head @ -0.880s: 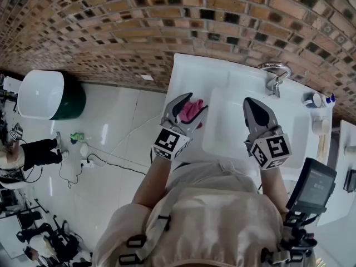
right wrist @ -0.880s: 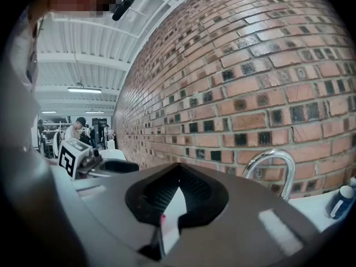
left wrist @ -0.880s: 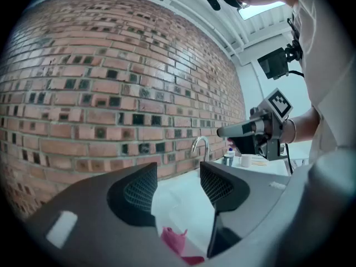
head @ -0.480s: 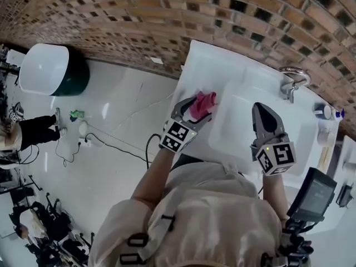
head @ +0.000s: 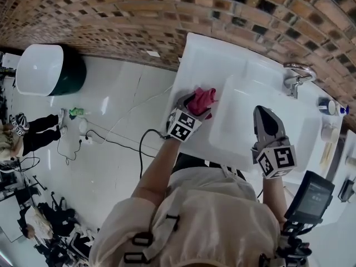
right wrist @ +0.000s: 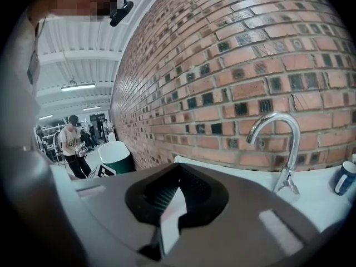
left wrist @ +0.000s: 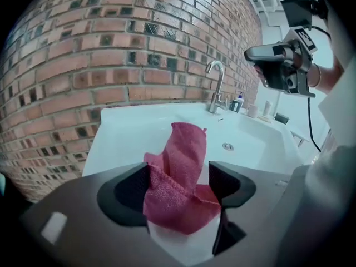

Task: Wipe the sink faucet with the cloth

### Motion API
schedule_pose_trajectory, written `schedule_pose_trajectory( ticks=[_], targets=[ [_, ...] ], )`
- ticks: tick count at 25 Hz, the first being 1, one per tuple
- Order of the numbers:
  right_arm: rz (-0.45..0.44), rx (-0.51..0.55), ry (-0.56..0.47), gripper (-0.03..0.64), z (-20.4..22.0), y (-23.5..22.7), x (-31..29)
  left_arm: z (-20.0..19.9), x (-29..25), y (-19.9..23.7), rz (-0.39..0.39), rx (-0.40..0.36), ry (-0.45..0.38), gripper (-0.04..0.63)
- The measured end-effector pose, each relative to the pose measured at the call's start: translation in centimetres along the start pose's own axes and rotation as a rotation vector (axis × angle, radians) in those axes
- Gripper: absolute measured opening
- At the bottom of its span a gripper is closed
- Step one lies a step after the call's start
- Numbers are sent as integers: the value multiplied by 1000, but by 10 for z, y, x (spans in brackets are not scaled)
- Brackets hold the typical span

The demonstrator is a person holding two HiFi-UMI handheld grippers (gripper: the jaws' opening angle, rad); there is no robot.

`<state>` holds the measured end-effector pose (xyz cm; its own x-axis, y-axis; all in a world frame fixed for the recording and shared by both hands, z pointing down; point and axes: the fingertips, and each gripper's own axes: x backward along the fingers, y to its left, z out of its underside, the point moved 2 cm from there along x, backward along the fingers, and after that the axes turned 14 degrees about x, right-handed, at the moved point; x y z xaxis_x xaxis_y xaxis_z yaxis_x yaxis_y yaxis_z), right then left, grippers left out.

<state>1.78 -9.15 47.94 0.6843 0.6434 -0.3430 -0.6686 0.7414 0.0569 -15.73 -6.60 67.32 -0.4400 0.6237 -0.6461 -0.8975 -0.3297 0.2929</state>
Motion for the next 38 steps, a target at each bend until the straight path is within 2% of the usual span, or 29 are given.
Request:
schedule_pose_trajectory(
  ticks=[4, 7, 10, 16, 20, 22, 28, 32, 34, 38],
  targets=[
    [10, -17, 28, -11, 11, -4, 0, 9, -12, 10, -32, 8, 48, 314],
    [16, -24, 40, -11, 14, -7, 1, 10, -16, 13, -83, -31, 74, 311],
    [19, -28, 45, -11, 15, -9, 0, 6, -16, 22, -135, -42, 84, 185],
    [36, -31, 35, -11, 17, -18, 2, 3, -17, 30, -132, 39, 91, 130],
    [57, -21, 14, -11, 9, -25, 10, -22, -6, 19, -80, 105, 44, 126],
    [73, -18, -1, -11, 4, -29, 17, -45, 0, 7, -51, 98, -15, 126],
    [131, -3, -50, -11, -10, -44, 45, -138, 14, -50, 45, -14, -229, 120],
    [174, 18, -76, -11, -17, -60, 71, -198, 13, -109, 168, -68, -342, 120],
    [193, 47, -86, -11, -21, -68, 83, -227, 6, -141, 234, -96, -377, 120],
    [225, 29, -101, -11, -30, -80, 105, -261, -16, -196, 305, -147, -368, 120]
  ],
)
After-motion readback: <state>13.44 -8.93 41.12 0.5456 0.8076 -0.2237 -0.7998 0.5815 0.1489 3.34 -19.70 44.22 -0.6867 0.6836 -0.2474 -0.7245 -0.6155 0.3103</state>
